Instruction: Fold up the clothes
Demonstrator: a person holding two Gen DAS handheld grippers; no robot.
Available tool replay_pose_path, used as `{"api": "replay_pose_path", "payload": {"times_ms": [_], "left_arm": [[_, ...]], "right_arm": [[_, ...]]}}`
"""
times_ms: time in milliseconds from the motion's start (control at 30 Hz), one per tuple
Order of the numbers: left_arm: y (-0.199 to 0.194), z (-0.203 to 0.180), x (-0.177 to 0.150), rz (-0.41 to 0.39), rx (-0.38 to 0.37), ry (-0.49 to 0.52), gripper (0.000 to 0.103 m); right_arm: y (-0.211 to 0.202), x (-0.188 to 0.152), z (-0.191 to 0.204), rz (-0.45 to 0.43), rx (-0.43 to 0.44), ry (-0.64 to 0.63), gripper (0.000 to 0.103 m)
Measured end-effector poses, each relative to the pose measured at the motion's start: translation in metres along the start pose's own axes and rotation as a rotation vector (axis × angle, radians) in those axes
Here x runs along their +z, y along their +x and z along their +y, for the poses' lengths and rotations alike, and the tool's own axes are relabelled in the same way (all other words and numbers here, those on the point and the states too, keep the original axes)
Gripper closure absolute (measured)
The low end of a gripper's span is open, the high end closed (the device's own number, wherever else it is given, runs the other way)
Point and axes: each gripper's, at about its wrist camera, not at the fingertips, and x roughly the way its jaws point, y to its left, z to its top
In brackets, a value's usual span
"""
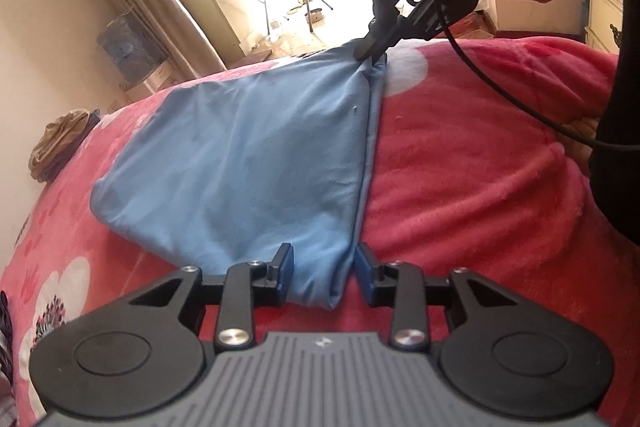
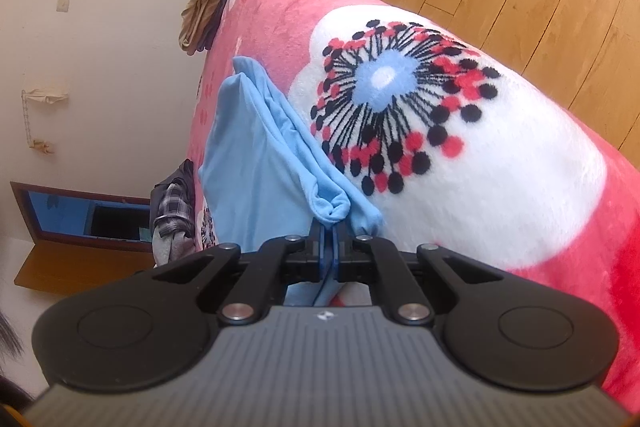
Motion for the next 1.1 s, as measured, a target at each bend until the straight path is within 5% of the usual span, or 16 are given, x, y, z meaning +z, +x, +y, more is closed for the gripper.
{"api": "replay_pose_path", "payload": {"times_ms": [133,233,533,800,967,1100], "left_arm": [[-0.002,0.000,-0.001,-0.014,-0.006,0.000,0.092],[-0.006,0.000,-0.003,-0.035,-0.006,0.006,0.098],[-0.011,0.004,-0.008,-0.048,-0.025,0.005,0.099],[-0.004,0.003,-0.013,-0.015,-0.059,0.008,0.096],[-0.012,0.023,-0.011,0.017,-0.104,-0.140,0.084],[-0.027,0.045,-0.009,-0.004,-0.138,-0.269,0.084]], "right_arm": [[-0.002,-0.002,0.001,-0.014,-0.001,0.000,0.101],[-0.008,-0.004,0.007,-0.050,0.010,-0.014,0.102],[-0.023,-0.011,0.013,-0.069,0.018,-0.022,0.102],[-0.004,-0.010,0.005,-0.046,-0.114,-0.174,0.102],[-0.023,-0.014,0.021,-0.080,-0.187,-0.282,0.088],[-0.040,-0.011,0.052,-0.168,-0.188,-0.434,0.087]]}}
